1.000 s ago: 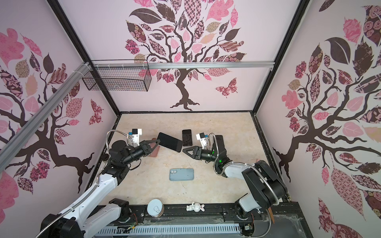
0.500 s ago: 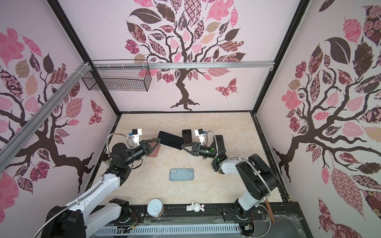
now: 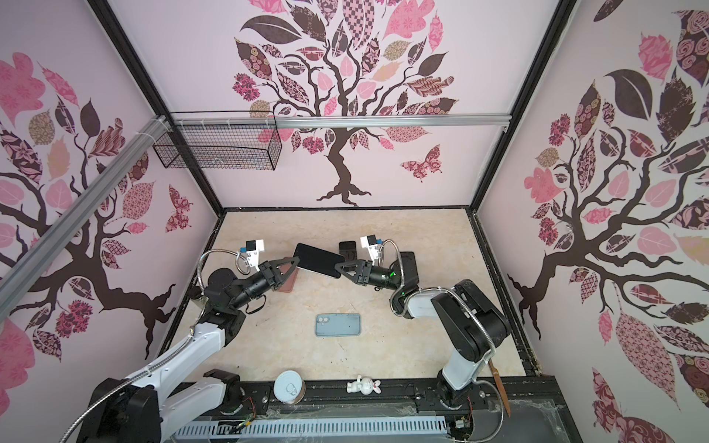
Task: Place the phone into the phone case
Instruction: 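Move the right gripper toward the phone's free edge while the left holds it, then carry the black phone with both grippers over the light-blue case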
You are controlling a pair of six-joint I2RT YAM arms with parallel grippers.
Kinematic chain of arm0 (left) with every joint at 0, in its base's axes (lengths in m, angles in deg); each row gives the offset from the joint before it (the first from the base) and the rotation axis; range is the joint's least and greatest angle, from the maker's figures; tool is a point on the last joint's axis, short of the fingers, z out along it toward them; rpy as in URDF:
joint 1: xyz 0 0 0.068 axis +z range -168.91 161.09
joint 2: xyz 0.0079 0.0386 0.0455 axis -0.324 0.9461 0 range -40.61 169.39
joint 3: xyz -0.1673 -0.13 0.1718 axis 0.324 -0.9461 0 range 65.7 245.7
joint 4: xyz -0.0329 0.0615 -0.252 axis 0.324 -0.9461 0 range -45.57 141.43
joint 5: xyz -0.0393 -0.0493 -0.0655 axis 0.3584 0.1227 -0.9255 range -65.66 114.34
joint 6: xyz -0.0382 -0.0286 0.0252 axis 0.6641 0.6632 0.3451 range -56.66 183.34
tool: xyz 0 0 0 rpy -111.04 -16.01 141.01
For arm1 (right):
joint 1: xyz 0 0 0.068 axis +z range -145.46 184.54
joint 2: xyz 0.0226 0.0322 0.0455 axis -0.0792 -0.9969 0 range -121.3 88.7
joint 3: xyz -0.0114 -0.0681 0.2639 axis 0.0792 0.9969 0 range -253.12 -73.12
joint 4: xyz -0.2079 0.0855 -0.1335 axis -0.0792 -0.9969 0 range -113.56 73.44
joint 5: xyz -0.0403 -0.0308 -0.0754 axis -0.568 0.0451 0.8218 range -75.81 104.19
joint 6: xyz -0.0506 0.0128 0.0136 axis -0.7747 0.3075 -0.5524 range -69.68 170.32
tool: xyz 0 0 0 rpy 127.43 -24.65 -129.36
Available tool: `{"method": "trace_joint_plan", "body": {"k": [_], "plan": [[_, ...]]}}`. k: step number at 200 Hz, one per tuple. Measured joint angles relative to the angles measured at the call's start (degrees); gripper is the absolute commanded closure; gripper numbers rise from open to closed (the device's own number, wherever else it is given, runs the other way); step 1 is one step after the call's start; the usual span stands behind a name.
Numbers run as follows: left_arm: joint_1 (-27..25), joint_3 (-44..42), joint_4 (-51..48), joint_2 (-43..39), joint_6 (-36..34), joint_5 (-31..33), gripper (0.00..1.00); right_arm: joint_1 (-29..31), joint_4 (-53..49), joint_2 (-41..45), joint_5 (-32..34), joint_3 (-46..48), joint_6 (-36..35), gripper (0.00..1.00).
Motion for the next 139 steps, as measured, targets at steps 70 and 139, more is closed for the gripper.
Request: {"method": "trace_joint_plan", "body": {"k": [70, 139], "plan": [[0.17, -0.57, 2.12, 0.66, 0.87, 0.26, 0.90, 0.00, 3.37, -0.90, -0.31, -0.44, 3.34, 0.91], [0.26, -0.96, 0.63, 0.87, 0.24, 0.11, 0.57, 0.02, -1.86, -0.17, -0.98, -1.38, 1.03, 0.97]]}}
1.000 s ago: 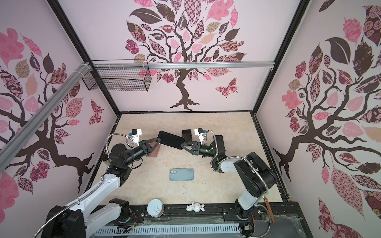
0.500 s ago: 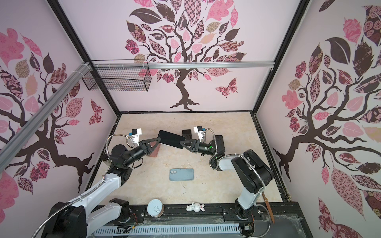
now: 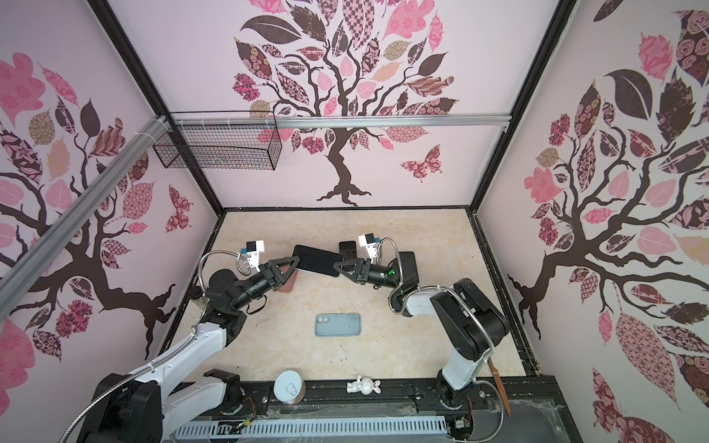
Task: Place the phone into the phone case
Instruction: 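Carry the black phone with both grippers over the light-blue case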
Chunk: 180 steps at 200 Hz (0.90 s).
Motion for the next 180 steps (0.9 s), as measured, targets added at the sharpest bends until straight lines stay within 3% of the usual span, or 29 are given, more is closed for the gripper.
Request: {"method": "trace_joint_plan", "body": {"k": [73, 104, 139, 180], "plan": [[0.00, 0.02, -8.17, -0.57, -3.41, -1.57, 0.29, -1.70, -9.84, 6.01, 0.46, 0.00, -4.28, 0.98], [0.00, 0.09, -15.06, -2.47, -6.40, -2.01, 0.25, -2.49, -18.32, 9.70, 1.25, -0.22, -9.25, 1.00], [0.02, 0.72, -26.14, -5.55, -11.43, -1.68, 0.24, -3.06, -34.82, 13.31, 4.39, -3.10, -18.12, 1.00], [0.02, 8.00, -46.97, -6.82, -21.97, 2.56, 0.24, -3.13, -57.18, 17.99, 9.42, -7.30, -31.56, 1.00]]}}
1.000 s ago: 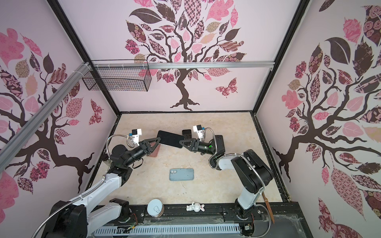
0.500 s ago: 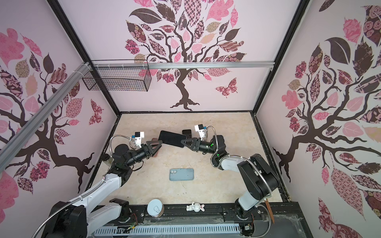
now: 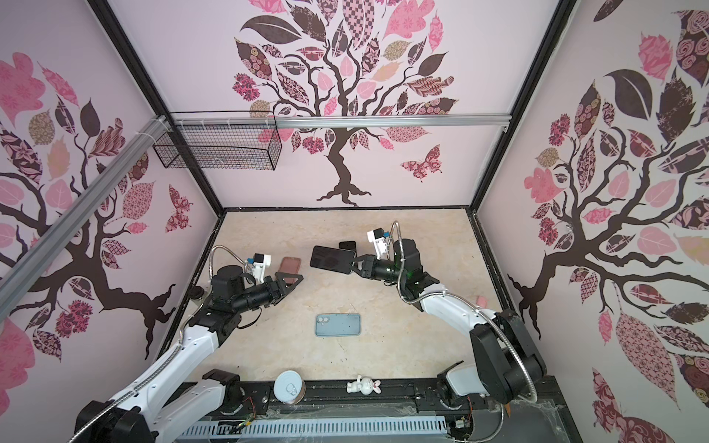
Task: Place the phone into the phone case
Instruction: 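Carry the black phone with both grippers over the light-blue case, then lower the black phone into the light-blue case with both grippers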
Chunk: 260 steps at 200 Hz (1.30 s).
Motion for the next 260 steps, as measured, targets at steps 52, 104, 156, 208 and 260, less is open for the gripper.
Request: {"method": "trace_joint_plan", "body": {"k": [52, 104, 156, 208, 260], "plan": [[-5.38, 6.01, -19.67, 1.84, -10.75, 10.36, 0.22, 0.00, -22.08, 3.21, 4.42, -0.90, -11.89, 0.99], [-11.56, 6.03, -24.61, 3.17, -12.11, 16.65, 0.29, 0.00, -36.04, 3.30, 3.04, -0.90, -16.70, 0.97], [-11.61, -0.70, -20.22, 2.27, -9.97, 12.70, 0.34, 0.00, -37.57, 4.20, -2.60, 2.21, -17.55, 0.96], [-11.69, -4.81, -16.63, 1.92, -7.76, 11.02, 0.39, 0.11, -34.82, 4.15, -6.36, 7.28, -14.88, 0.96], [-12.20, -8.13, -9.97, 5.11, -4.76, 9.29, 0.44, 0.63, -29.51, 3.04, -7.21, 8.96, -11.93, 0.96]]}}
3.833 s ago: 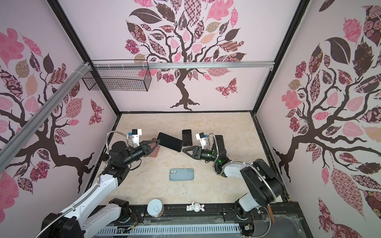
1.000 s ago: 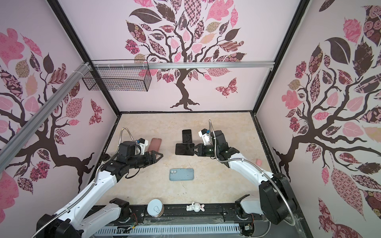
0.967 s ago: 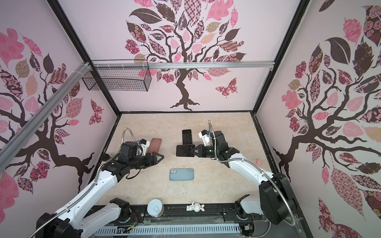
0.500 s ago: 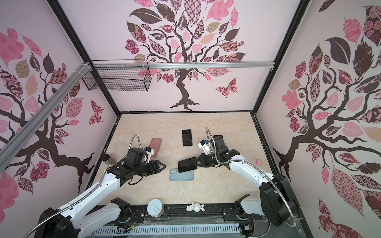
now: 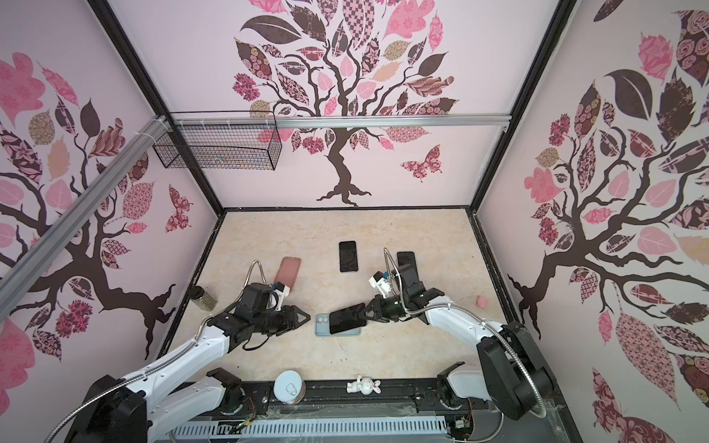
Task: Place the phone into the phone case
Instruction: 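Lower the black phone into the light-blue case with both grippers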
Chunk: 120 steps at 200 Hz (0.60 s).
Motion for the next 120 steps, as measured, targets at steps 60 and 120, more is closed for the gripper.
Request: {"method": "trace_joint_plan", "body": {"k": [60, 120], "plan": [[-0.48, -2.14, 3.82, 2.03, 1.44, 0.24, 0.50, 1.49, 4.90, -3.48, -0.22, 0.17, 2.89, 0.96], [-0.85, -5.01, 9.73, 6.64, 2.91, -0.42, 0.56, 2.82, 7.76, -5.29, -0.44, 0.50, 4.76, 0.97]]}}
